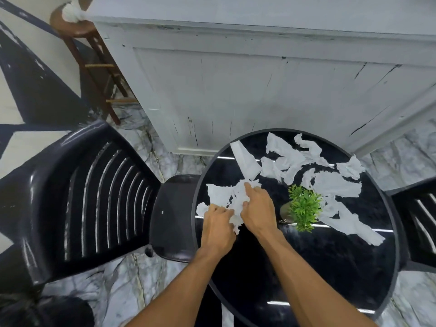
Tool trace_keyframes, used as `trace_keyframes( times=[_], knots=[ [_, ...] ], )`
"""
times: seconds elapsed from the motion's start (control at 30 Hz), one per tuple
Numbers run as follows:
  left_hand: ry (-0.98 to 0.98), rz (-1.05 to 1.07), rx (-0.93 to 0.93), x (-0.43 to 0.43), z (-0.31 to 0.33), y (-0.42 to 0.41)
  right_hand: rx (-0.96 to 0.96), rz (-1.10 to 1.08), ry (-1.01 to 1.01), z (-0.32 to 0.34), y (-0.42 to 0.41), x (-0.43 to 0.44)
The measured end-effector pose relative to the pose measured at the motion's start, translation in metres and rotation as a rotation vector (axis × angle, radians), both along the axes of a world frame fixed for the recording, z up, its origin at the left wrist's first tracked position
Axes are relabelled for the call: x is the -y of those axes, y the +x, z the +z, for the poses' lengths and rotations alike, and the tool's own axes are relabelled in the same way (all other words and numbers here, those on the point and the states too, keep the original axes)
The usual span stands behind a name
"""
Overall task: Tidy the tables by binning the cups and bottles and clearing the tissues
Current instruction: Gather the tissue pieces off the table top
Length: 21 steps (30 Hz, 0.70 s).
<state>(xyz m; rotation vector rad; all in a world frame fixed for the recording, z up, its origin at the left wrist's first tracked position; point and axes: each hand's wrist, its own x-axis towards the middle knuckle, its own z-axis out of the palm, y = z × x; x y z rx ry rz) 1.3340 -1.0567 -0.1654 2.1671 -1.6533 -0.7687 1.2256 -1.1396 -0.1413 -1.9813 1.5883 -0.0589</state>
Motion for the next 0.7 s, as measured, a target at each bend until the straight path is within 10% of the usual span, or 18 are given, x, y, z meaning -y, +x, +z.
trace_keyframes(
  times=[0.7],
  knots=[
    [-0.027, 0.115, 0.115, -0.022, -0.002, -0.01, 0.019, 0.067, 0.096, -0.02, -0.057, -0.03]
  ],
)
